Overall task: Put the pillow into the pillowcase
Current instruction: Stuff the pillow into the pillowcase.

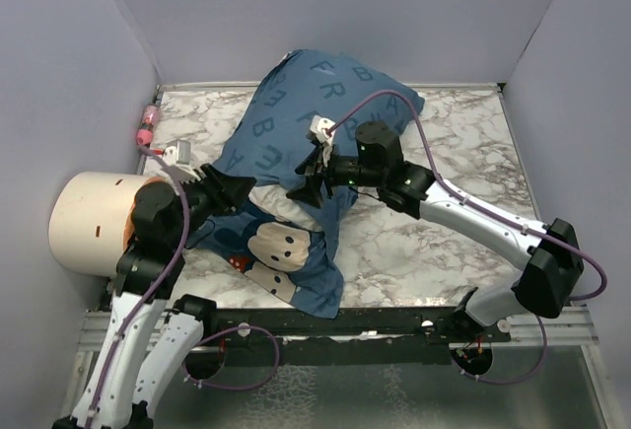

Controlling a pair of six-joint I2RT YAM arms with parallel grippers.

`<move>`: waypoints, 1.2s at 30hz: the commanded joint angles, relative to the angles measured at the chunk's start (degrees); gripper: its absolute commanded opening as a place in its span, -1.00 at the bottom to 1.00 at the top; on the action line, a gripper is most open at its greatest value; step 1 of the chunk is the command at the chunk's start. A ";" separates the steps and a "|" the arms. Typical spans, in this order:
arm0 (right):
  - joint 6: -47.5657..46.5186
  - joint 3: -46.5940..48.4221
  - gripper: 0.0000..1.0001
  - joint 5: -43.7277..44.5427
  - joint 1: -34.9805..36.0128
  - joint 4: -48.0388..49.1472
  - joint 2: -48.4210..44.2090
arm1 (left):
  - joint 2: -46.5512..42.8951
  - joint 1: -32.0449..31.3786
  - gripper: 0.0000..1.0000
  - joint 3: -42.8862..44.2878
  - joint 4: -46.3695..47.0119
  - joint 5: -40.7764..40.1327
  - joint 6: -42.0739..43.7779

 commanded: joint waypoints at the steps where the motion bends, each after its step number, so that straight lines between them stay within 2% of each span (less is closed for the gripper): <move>1: -2.63 0.79 0.27 1.01 0.24 -9.19 -1.27 | -4.88 0.13 -0.22 0.85 0.36 10.56 -1.30; 4: -3.03 -0.32 0.27 4.84 0.22 -11.95 -1.10 | -4.37 0.01 -0.41 -4.71 8.24 23.30 -10.58; 9: -2.40 -1.35 0.26 11.62 0.76 -14.56 0.81 | -3.46 0.02 -0.49 -8.92 12.29 24.56 -11.47; 11: -2.27 -0.79 0.20 13.84 0.86 -15.72 2.30 | -1.18 -0.41 -0.54 -11.21 14.91 25.16 -12.34; 12: -2.17 -0.43 0.12 14.45 0.86 -16.11 2.83 | -0.24 -0.93 -0.55 -12.15 15.50 24.42 -11.97; 15: -1.42 0.49 -0.47 13.62 0.86 -15.54 2.74 | 3.16 -3.80 -0.55 -14.73 18.19 20.57 -10.28; 17: -0.69 0.96 -0.77 10.46 0.86 -13.26 1.47 | 6.86 -6.81 -0.55 -15.88 20.12 16.71 -9.15; 21: 3.05 2.70 -0.98 -3.71 0.93 -5.73 -1.94 | 16.88 -11.40 -0.56 -14.61 21.53 6.49 -4.55; 24: 4.58 3.09 -0.99 -12.97 3.37 -1.10 -4.34 | 21.50 -11.03 -0.70 -12.83 23.27 -6.36 -3.27; 26: 3.36 2.81 -0.99 -14.43 6.53 -0.95 -5.41 | 23.16 -8.83 -0.71 -12.10 27.47 -11.10 -4.32; 29: 3.77 -1.19 -0.99 -12.36 8.81 -0.84 -6.38 | 24.94 -4.97 -0.57 -11.11 34.65 -10.08 -6.81; 32: 5.21 -6.31 -0.98 -0.78 8.79 -3.72 -5.69 | 24.70 -3.67 -0.25 -9.35 37.66 -2.36 -4.46; 33: 5.71 -7.40 -0.94 4.50 8.70 -5.24 -5.18 | 23.70 -3.56 -0.17 -8.42 35.78 0.55 -2.48; 36: 5.31 -8.73 -0.32 13.54 8.77 -9.65 -3.81 | 16.74 -3.53 0.01 -6.55 21.99 4.17 4.04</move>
